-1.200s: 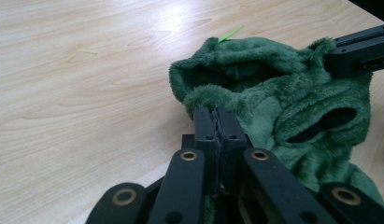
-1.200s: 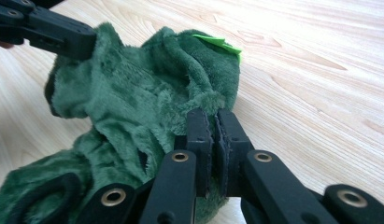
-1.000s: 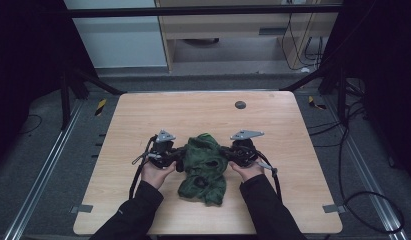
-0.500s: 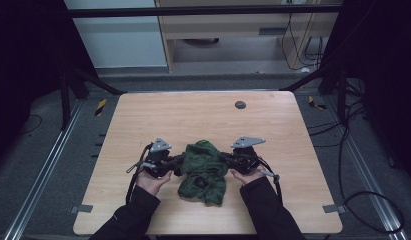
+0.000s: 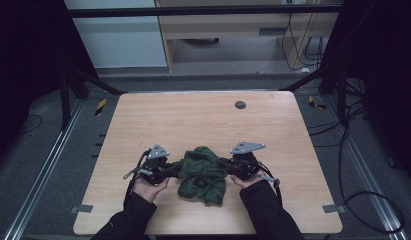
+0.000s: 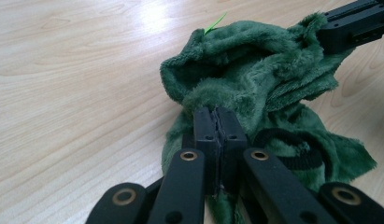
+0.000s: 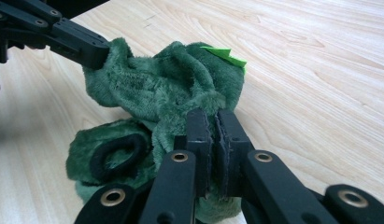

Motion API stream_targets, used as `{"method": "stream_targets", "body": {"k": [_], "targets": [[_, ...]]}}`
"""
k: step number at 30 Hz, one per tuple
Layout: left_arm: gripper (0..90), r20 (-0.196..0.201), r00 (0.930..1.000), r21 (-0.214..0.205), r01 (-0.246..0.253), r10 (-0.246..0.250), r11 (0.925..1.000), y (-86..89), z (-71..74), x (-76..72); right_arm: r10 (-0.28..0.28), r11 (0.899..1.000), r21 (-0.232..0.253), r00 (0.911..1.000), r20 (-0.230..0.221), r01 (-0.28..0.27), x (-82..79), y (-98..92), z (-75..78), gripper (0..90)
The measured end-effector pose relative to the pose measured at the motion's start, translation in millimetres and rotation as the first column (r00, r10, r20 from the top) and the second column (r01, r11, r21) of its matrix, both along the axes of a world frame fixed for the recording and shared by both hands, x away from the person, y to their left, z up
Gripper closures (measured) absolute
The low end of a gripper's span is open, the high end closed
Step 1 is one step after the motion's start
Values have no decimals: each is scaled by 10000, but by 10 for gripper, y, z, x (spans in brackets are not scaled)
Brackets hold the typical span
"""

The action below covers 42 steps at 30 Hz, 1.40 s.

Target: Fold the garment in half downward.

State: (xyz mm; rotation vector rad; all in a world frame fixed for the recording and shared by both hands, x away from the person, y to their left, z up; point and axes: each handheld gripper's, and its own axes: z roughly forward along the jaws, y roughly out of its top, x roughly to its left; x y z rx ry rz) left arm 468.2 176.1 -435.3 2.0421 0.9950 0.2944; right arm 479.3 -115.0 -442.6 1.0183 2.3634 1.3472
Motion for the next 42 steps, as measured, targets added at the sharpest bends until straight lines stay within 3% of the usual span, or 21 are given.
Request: {"method": "stream_targets", "body": {"k": [11, 22, 42], "targets": [[890, -53, 9999, 115, 134, -133, 9998, 52, -36, -129, 214, 9997, 116, 9998, -19, -214, -153, -9, -21, 853], [889, -348, 9988, 354, 359, -347, 9987, 55, -117, -255, 332, 9993, 191, 9994, -135, -330, -295, -6, -99, 847], [889, -982, 9936, 711, 636, -565, 9954, 22, -293, -355, 570, 9983, -29, 9935, -982, -576, -463, 35, -304, 826]]}}
